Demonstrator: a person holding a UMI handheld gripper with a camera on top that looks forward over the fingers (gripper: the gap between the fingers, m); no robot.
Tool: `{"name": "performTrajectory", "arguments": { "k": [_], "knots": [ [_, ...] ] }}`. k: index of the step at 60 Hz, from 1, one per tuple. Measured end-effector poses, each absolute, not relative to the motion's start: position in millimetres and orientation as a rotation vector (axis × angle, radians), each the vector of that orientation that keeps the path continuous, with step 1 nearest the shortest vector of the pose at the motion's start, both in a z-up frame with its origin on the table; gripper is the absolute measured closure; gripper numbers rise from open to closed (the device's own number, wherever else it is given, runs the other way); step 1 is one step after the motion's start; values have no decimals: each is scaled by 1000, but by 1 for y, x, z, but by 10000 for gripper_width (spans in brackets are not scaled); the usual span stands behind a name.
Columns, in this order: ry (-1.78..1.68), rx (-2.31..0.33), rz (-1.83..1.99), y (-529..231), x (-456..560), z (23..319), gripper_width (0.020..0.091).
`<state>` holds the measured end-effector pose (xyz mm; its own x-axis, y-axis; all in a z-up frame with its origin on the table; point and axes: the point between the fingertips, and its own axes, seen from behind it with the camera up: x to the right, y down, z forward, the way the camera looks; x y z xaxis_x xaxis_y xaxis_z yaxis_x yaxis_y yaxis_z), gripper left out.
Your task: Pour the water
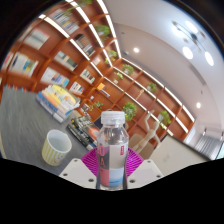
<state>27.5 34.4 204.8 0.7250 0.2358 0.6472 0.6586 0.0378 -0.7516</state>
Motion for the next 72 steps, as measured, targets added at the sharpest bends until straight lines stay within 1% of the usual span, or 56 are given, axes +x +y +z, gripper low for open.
{"name": "performTrajectory", "arguments": {
  "k": [1,4,5,7,8,12,14,15,16,18,27,31,32,39,42,44,50,53,55,59,61,72],
  "knots": [
    [-699,-1560,-309,28,16,179,774],
    [-564,-1636,-124,24,7,162,773],
    [-531,-1665,-68,22,9,173,774],
    [-452,-1688,40,22,2,159,772],
    [-419,-1693,86,26,0,161,772],
    [-308,-1702,251,27,4,146,773],
    [-270,-1698,295,27,3,145,773],
    [-262,-1693,307,27,3,143,774],
    [-254,-1692,310,18,-19,143,774],
    [-264,-1685,313,28,1,139,773],
    [-280,-1667,259,33,4,118,774],
    [-282,-1676,264,36,5,102,766],
    [-277,-1649,271,36,4,107,769],
    [-256,-1632,284,31,9,107,770],
    [-254,-1625,283,30,9,108,754],
    [-253,-1623,281,30,9,108,733],
    [-224,-1629,258,30,12,108,639],
    [-223,-1643,243,30,12,107,614],
    [-220,-1656,228,29,14,106,561],
    [-225,-1668,204,24,17,106,416],
    [-224,-1670,196,19,18,106,377],
    [-163,-1716,199,-28,31,103,292]
  ]
}}
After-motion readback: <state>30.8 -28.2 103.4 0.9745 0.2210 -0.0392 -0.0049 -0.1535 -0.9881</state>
